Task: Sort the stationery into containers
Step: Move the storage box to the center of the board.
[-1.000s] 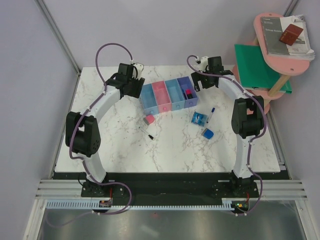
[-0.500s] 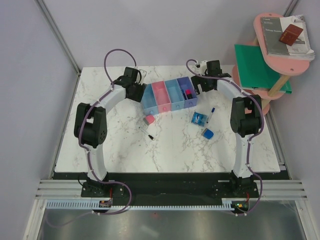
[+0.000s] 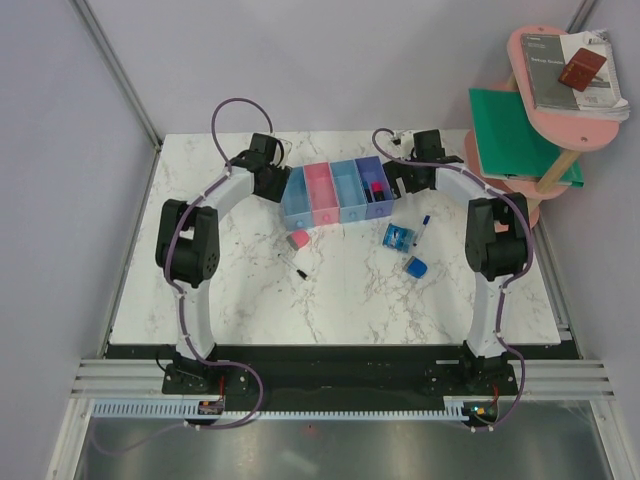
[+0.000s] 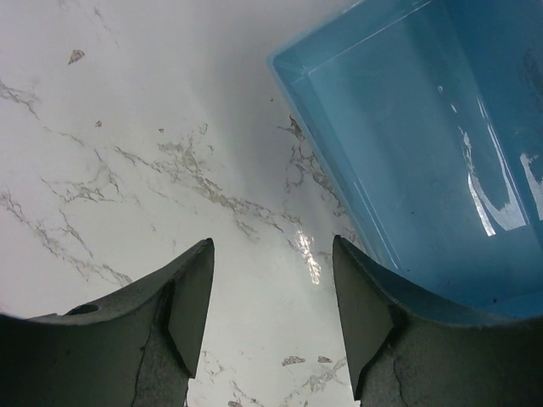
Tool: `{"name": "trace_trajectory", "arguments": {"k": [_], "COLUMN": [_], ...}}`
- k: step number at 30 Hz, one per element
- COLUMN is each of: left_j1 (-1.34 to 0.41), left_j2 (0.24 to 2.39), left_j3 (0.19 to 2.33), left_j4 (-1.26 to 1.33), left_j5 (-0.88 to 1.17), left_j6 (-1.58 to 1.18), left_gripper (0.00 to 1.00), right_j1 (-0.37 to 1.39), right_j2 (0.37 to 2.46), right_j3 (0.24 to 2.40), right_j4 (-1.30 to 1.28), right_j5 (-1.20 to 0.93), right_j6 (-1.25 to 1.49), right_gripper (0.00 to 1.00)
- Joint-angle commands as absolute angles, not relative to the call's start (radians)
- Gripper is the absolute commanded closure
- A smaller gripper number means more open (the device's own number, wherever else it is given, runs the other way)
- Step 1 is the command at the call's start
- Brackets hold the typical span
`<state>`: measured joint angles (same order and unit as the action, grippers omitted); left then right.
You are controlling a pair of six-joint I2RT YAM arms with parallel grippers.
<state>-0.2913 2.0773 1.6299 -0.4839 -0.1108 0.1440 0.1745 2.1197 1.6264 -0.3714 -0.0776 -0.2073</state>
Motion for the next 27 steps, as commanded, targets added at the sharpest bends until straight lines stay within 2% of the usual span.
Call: {"name": "trace_trajectory", "arguments": {"k": [1,12,27], "left_j1": [-0.316,-0.345,-0.397], "left_j2": [2.108,2.140,2.201], "left_j3": [1.686,1.726,1.792], "left_j4": [-0.454,-0.453,-0.456], "left_j5": [-0.064,-0.034,-0.017], "left_j6": [0.152,0.150,0.156], "left_gripper": [0.35,0.35,0.35], "right_j1": [0.199,0.239,0.242], "right_j2": [2.042,1.968,1.957], "right_j3": [1.572,1.462,1.431], "right_j4": [-0.385,-0.371,-0.354], "right_j5": [-0.092,-0.089,-0.060], "right_j6": [-0.212,-0.209,-0.215], "right_gripper": [0.02,0.02,0.02]}}
